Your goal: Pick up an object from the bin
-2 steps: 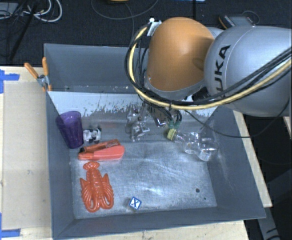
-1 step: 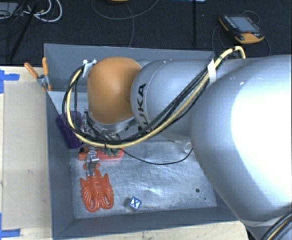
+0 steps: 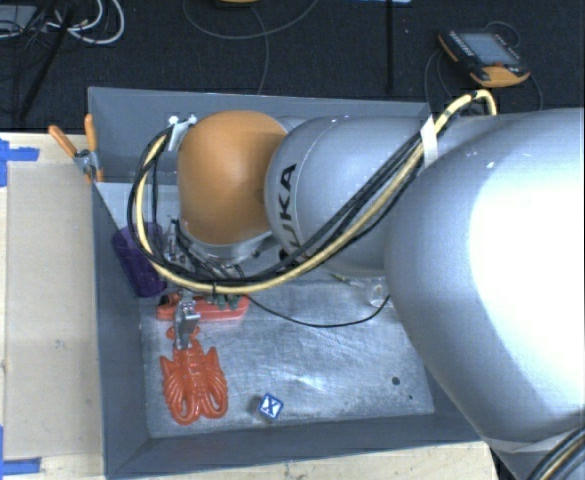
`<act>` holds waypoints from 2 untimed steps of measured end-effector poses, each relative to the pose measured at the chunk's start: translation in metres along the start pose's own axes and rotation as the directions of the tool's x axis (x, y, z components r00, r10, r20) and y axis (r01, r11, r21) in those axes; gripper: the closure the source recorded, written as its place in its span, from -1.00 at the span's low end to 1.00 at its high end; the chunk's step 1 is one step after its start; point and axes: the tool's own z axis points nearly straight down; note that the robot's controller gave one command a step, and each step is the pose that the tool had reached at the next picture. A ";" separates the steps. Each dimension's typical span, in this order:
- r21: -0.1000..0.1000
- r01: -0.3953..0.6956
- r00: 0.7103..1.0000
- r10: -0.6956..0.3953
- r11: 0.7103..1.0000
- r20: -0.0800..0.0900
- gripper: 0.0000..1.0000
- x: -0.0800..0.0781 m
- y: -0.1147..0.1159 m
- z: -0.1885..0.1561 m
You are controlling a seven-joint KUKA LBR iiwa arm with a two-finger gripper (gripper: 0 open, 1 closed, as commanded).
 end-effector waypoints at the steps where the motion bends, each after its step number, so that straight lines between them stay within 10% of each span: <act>1: -0.001 -0.214 0.977 0.214 0.977 0.004 1.00 -0.019 -0.016 0.055; 2: -0.001 -0.214 0.977 0.214 0.977 0.004 1.00 -0.019 -0.016 0.055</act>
Offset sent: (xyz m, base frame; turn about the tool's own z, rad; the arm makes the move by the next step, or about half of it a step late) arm 0.0000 0.0000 0.0000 0.0000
